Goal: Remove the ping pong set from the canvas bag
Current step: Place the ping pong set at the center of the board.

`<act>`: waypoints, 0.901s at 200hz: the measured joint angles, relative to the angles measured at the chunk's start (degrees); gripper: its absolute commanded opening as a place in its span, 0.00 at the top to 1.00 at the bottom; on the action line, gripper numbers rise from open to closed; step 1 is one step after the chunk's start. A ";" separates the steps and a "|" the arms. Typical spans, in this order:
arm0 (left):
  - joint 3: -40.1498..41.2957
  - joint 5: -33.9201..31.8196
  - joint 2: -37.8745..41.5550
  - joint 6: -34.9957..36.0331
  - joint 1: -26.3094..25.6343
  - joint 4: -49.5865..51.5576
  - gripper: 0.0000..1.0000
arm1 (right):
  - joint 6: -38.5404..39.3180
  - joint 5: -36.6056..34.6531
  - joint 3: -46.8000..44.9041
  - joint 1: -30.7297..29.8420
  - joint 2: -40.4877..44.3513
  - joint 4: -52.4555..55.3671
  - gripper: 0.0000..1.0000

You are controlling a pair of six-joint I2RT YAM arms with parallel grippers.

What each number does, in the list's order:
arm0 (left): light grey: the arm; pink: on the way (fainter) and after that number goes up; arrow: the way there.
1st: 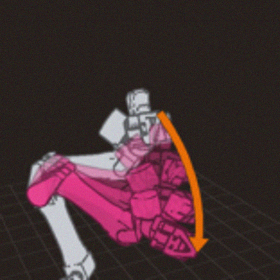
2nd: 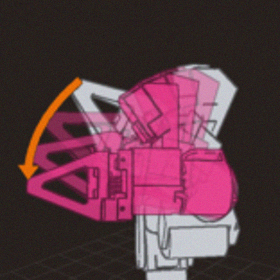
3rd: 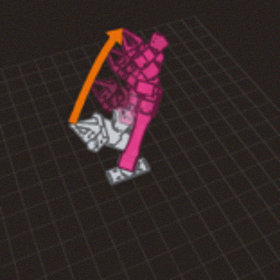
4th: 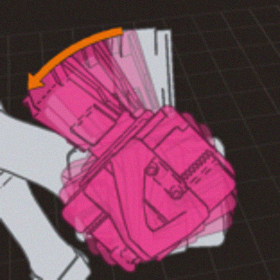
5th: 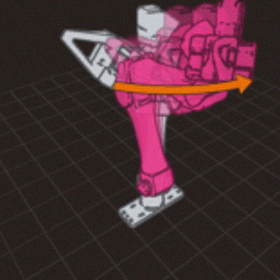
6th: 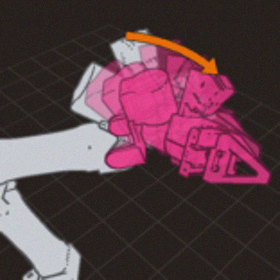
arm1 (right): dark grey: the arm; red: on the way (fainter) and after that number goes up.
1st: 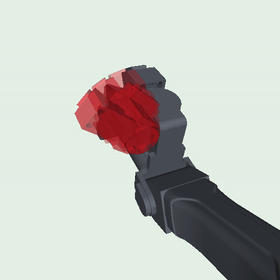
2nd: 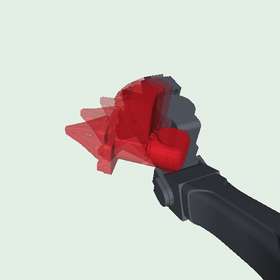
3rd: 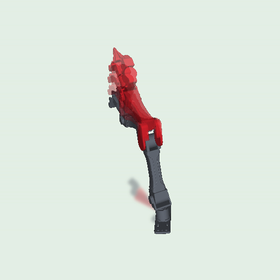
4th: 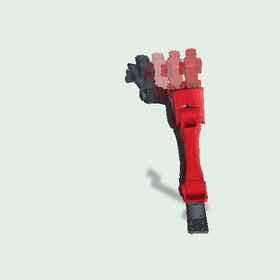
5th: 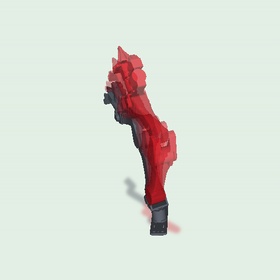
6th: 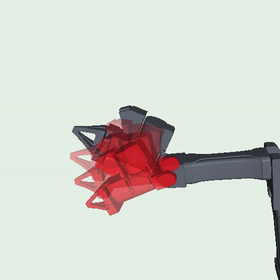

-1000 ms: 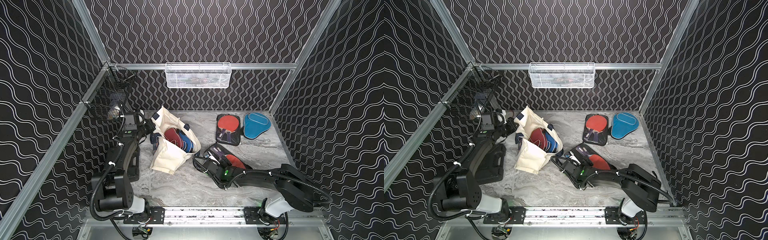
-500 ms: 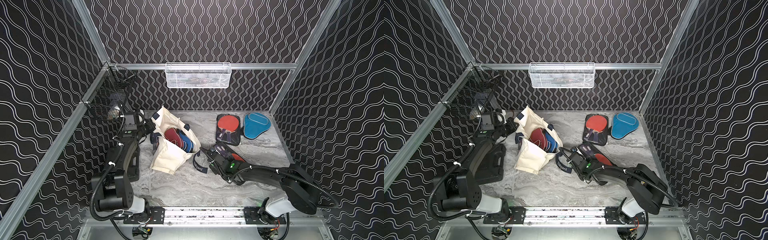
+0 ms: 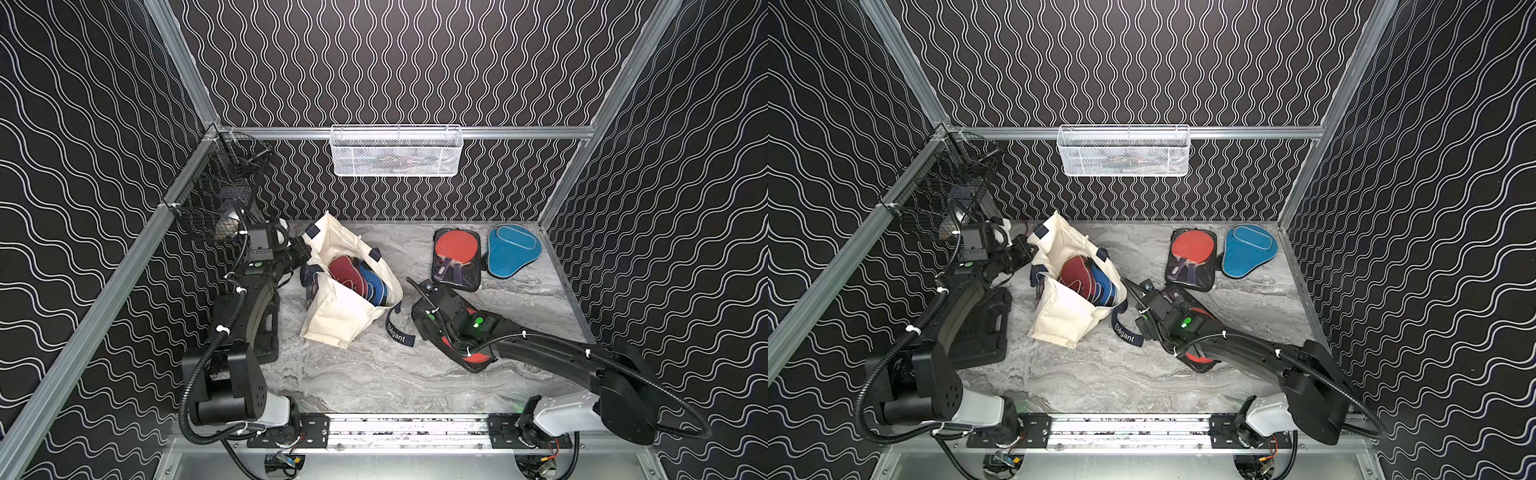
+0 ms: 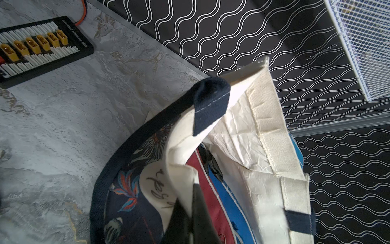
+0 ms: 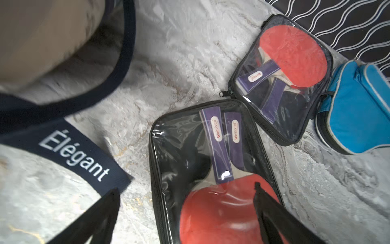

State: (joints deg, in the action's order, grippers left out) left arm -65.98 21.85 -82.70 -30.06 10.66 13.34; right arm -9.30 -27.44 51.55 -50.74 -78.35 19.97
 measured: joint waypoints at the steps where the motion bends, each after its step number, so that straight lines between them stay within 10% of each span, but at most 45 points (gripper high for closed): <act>1: 0.00 0.00 0.02 0.00 0.00 0.00 1.00 | -0.39 0.07 0.04 0.22 0.15 0.11 0.02; 101: 0.35 0.37 0.24 -0.17 0.00 -0.46 1.00 | -45.57 7.50 9.09 8.48 6.80 16.63 0.01; 180: 0.74 0.42 0.57 -0.37 -0.50 -0.90 1.00 | -81.59 18.43 -3.58 7.93 15.43 22.34 0.02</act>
State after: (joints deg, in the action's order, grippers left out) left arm -65.23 22.26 -82.13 -30.44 10.15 12.45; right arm -90.89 -9.02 47.97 -42.81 -62.92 42.30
